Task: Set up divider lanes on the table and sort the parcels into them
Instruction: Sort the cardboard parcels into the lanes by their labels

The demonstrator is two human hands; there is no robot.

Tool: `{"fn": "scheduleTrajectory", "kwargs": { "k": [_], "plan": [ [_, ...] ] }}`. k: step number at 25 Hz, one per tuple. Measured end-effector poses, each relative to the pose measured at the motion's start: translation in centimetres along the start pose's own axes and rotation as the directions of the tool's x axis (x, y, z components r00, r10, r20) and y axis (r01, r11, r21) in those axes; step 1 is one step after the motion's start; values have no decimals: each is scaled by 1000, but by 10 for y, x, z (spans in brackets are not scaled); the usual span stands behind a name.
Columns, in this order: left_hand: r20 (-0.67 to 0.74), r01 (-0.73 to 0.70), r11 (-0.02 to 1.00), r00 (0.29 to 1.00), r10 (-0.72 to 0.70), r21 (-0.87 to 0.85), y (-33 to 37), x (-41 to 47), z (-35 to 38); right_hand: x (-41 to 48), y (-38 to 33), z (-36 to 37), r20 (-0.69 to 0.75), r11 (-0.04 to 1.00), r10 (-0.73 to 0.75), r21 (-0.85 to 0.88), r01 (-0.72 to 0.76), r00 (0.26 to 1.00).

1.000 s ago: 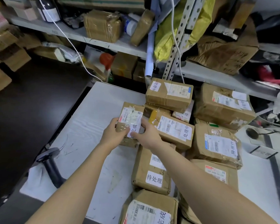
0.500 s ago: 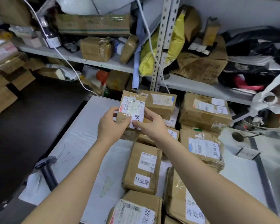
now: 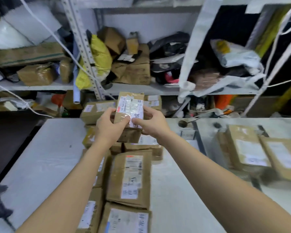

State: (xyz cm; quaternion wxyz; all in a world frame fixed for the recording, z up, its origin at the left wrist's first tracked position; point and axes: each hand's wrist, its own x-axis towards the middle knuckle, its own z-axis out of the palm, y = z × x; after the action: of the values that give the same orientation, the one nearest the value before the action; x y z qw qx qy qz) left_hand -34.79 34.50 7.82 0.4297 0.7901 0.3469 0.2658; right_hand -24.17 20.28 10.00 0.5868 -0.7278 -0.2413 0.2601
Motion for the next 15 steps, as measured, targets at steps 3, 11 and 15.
{"fn": "scheduleTrajectory", "kwargs": {
  "k": [3,11,15],
  "plan": [
    [25,-44,999,999,45,-32,56,-37,64,-32,6,-87,-50,1000,-19,-14,18,999],
    [198,-131,990,971,138,-45,183,-110,205,-100,23,-277,-233,998,-35,-49,24,972],
    [272,-188,977,939,209,-104,224,-123,264,-119,28,-347,-332,997,-11,-78,-16,943]
  ]
}}
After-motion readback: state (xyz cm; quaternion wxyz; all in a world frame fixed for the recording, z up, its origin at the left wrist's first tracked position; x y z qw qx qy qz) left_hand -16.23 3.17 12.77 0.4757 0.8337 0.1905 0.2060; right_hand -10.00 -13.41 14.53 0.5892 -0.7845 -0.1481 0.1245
